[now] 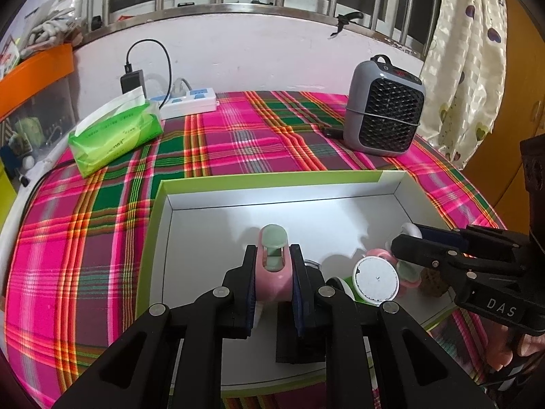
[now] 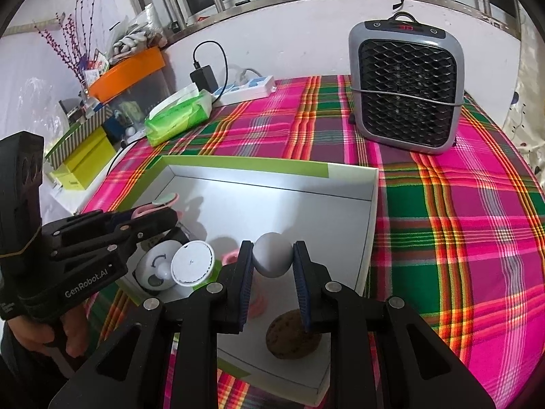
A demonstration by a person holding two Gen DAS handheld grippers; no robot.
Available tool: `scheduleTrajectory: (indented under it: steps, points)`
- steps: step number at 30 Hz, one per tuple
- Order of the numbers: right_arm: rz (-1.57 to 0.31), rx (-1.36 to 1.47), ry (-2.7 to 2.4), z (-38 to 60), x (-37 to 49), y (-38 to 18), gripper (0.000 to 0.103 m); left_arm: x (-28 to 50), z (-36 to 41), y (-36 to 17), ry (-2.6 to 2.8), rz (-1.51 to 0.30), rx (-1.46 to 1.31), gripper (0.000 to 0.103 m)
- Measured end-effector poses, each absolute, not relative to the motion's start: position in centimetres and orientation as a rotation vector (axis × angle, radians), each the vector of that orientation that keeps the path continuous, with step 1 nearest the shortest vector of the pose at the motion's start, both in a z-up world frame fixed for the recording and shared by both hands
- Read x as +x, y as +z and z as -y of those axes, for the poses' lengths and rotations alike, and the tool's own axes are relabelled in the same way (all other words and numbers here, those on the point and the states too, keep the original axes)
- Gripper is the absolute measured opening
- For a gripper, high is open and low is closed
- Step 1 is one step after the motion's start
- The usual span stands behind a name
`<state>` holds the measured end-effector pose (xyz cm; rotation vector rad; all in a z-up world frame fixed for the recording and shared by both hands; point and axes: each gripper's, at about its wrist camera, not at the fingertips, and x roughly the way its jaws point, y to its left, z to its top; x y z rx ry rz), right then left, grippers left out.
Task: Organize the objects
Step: 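Open the left tool to drop the pink clip while the right tool releases the white ball, then grasp the brown walnut beside the box with the left tool while the right tool withdraws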
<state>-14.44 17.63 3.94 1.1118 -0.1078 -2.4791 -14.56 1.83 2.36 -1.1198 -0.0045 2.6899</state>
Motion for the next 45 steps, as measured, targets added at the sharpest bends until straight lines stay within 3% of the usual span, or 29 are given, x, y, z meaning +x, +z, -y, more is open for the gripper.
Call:
scheduleTrajectory:
  steps: [9,14,33,45]
  points:
    - [0.125,1.083,-2.477,-17.7,-14.2,4.2,0.033,-14.6,-1.9,2.4,2.690,0.002,-1.119,0.018]
    - [0.152,1.073,-2.485,-18.1,-14.0,4.4,0.033,-14.5,-1.6,2.5,2.695,0.026,-1.108,0.023]
    - [0.120,1.001,-2.460,-17.3,-10.6,5.8,0.033,-11.5,0.0,3.5,2.665,0.140,-1.058,0.023]
    - [0.064,0.976,-2.414,-16.7,-7.4,6.0,0.033,-8.0,-0.8,4.1,2.638,0.096,-0.978,0.023]
